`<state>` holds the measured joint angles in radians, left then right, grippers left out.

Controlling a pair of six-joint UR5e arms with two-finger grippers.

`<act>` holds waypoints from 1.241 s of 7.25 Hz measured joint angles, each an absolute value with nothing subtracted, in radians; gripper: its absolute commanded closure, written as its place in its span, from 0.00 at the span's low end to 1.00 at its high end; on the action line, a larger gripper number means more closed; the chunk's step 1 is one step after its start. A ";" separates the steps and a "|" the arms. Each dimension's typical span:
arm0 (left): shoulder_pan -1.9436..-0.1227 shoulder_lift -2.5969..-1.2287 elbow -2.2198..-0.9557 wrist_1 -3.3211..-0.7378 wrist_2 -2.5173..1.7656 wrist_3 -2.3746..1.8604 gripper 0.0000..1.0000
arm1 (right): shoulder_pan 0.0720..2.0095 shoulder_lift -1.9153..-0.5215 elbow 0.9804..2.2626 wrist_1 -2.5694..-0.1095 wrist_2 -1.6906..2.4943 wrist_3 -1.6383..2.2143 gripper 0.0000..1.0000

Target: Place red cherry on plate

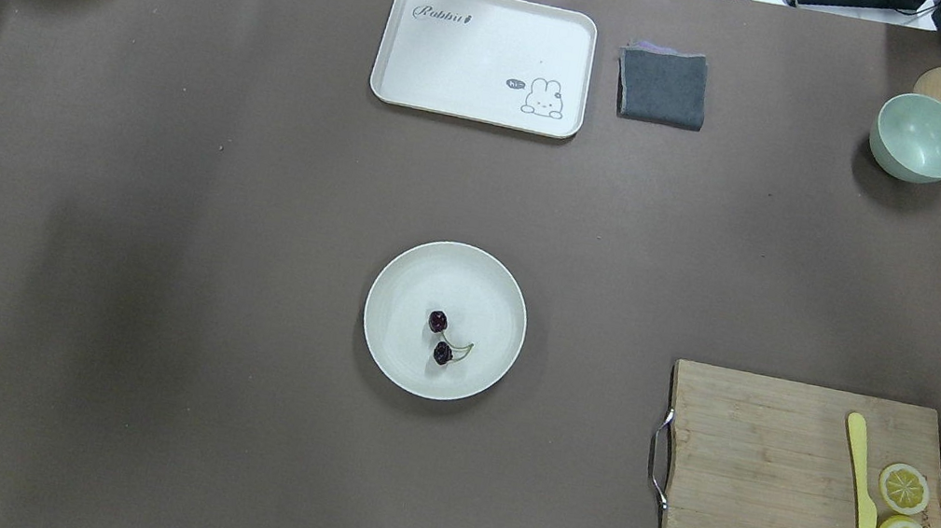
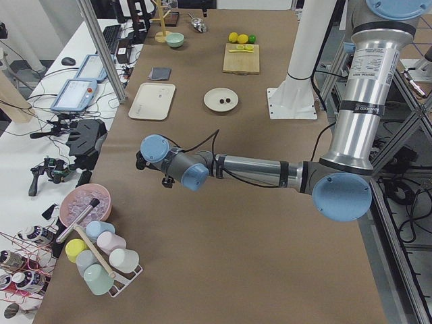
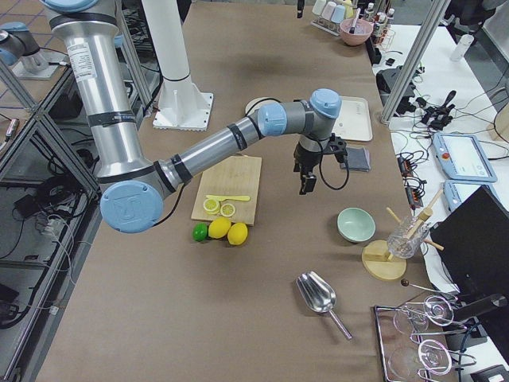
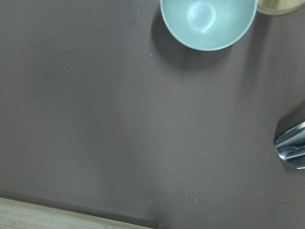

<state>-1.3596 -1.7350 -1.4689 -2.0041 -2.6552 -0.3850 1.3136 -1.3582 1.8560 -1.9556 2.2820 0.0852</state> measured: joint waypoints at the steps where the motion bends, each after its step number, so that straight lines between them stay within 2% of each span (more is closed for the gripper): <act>1: -1.360 -1.734 -1.470 -1.992 -2.615 -0.384 0.02 | 1.344 -1.382 1.853 -1.955 2.283 0.062 0.00; 5: -1.379 -1.726 -1.486 -1.979 -2.527 -0.372 0.02 | 1.469 -1.484 1.838 -1.944 2.288 -0.156 0.00; 9: -1.419 -1.633 -1.544 -1.981 -2.524 -0.366 0.02 | 1.552 -1.508 1.772 -1.942 2.315 -0.315 0.00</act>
